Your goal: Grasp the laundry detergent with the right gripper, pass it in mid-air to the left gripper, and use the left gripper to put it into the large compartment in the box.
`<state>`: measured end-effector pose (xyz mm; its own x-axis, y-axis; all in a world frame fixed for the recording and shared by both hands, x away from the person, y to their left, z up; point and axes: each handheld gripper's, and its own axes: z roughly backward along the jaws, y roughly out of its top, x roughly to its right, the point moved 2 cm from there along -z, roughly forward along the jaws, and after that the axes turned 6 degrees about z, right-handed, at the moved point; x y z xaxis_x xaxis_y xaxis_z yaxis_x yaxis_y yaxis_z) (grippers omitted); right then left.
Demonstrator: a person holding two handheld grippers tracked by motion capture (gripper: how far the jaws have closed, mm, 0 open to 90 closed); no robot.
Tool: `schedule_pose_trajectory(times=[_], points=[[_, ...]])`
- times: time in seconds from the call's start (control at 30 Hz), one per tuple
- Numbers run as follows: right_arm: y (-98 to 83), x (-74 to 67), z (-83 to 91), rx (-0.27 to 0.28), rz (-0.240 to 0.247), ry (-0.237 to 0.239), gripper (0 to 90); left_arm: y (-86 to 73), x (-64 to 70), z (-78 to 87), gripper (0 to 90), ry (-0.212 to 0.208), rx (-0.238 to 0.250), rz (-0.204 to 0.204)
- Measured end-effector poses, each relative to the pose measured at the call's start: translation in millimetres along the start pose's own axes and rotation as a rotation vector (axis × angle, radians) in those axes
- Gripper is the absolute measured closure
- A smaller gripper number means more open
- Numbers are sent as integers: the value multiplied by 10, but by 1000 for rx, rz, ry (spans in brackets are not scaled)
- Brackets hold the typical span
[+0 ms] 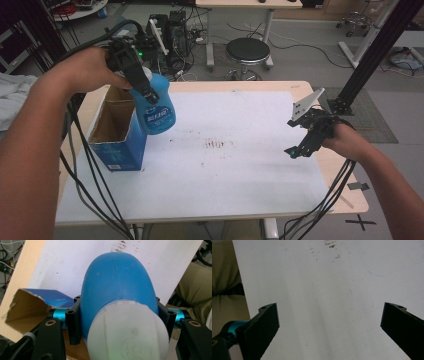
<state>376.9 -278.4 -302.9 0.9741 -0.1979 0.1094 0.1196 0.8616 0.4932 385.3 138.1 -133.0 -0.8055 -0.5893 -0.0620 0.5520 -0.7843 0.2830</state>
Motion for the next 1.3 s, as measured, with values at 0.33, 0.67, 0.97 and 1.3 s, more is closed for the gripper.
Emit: schedule_pose_trajectory(times=[0.33, 0.67, 0.97, 1.3], points=[[-11, -6, 19, 6, -6, -8, 9, -169, -144, 242, 378, 28, 18, 80], [-17, -2, 29, 12, -5, -10, 10, -308, -249, 381, 378, 40, 21, 78], [-28, 9, 47, 16, -26, -14, 9, -483, -410, 446, 378, 39, 32, 62], [-96, 1, 91, 22, -63, -26, 10, -632, -604, 427, 379, 44, 30, 41]])
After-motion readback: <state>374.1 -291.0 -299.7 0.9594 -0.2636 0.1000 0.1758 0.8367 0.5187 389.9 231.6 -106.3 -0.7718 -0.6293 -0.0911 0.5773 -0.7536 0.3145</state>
